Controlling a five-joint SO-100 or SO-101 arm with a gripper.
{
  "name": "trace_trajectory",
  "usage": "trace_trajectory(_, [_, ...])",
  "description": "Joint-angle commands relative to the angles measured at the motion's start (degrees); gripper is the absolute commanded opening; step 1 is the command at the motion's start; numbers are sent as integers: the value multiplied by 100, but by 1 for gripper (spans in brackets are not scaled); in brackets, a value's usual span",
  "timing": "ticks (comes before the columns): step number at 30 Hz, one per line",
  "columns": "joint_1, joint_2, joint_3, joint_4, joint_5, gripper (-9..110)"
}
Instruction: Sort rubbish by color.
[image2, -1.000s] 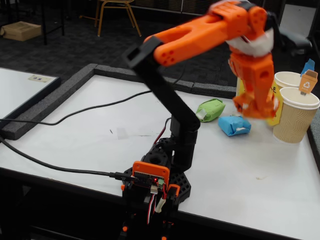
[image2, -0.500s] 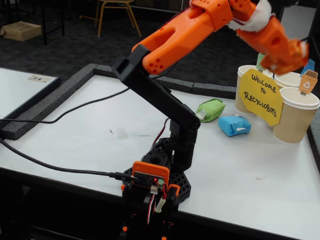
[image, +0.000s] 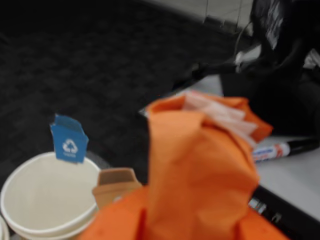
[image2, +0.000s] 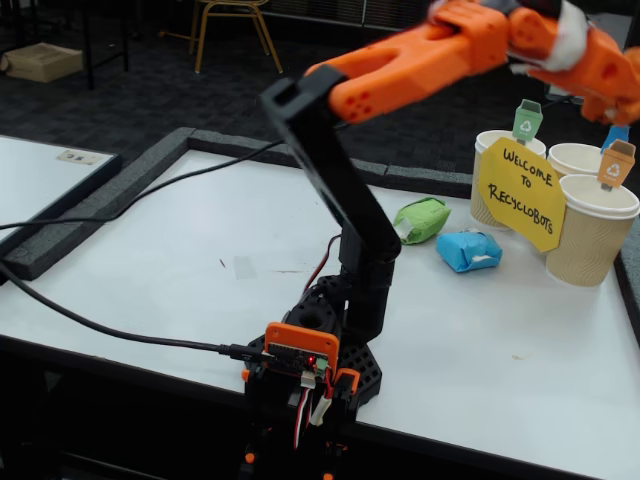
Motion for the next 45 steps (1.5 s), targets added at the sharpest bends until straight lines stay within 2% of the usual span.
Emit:
trace_trajectory(1, [-149, -396, -422, -668, -255, 0])
trace_trajectory(14, [-343, -1204, -413, -1441, -264, 1])
trace_trajectory(22, [-343, -1274, -387, -1494, -264, 20])
trace_trajectory(26, [-343, -1274, -387, -1591, -264, 19])
trace_trajectory(33, [-343, -1239, -439, -1582, -246, 9])
trace_trajectory(37, [-343, -993, -765, -527, -193, 0])
trace_trajectory(45, [-352, 202, -940, 1802, -176, 0])
